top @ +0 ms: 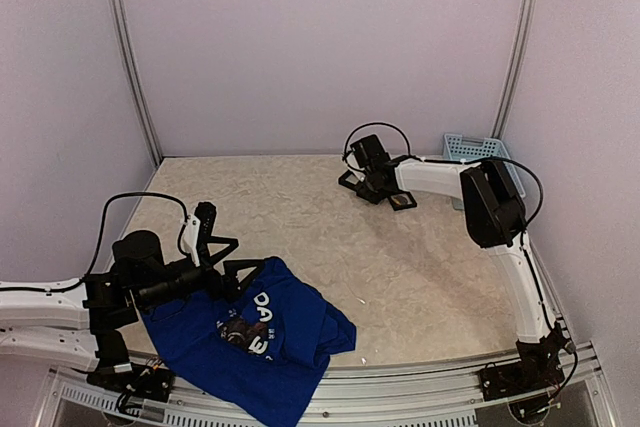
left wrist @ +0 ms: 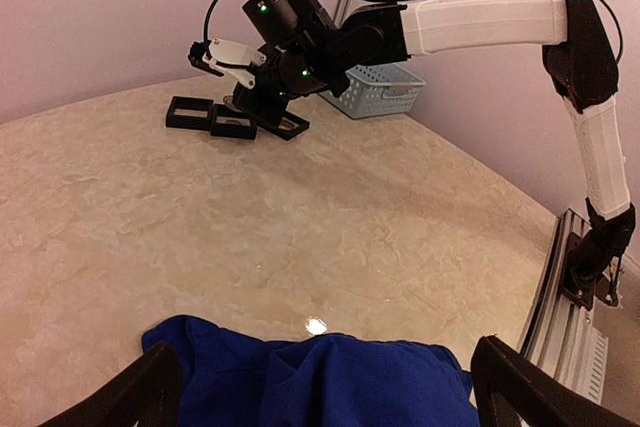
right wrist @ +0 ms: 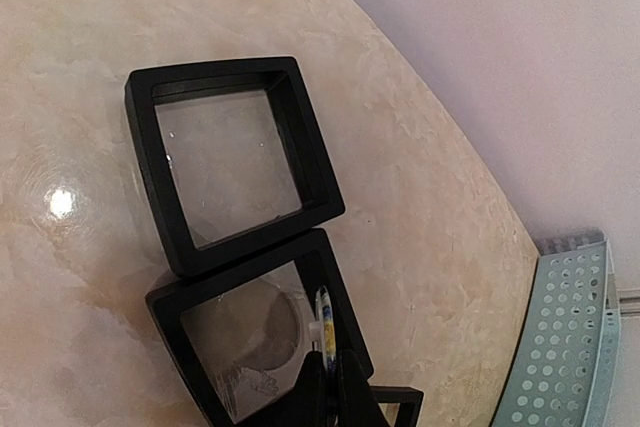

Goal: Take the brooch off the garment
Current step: Place the brooch in the brooch box.

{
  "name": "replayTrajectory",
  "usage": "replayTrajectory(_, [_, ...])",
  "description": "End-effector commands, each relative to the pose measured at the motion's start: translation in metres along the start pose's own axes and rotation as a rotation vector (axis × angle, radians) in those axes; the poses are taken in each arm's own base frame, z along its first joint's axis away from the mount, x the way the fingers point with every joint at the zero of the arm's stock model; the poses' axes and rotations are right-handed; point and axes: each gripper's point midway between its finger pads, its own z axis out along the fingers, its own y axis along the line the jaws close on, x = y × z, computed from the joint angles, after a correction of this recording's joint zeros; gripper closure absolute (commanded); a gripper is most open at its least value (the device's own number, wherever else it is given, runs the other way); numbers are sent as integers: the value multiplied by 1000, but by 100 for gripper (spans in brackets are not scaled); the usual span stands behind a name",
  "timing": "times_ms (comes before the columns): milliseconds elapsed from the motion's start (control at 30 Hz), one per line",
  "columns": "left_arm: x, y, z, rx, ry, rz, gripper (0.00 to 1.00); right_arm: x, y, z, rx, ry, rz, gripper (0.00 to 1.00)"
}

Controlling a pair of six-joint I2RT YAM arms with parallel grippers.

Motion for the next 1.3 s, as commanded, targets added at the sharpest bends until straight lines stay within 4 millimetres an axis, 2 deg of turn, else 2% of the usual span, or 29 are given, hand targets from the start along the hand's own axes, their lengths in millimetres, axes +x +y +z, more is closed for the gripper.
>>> replayTrajectory(0, [-4, -2, 1, 9, 7, 1, 1, -14, -12, -16, 20, -23, 4, 100])
replayTrajectory(333, [-3, -3, 2, 13, 12, 0, 1, -1, -8, -6, 47, 21, -27, 100])
replayTrajectory(767, [-3, -3, 3, 13, 15, 0, 1, -5, -3, 0, 30, 17, -35, 100])
replayTrajectory(1267, [-3, -4, 3, 16, 15, -1, 1, 3, 10, 10, 2, 35, -47, 100])
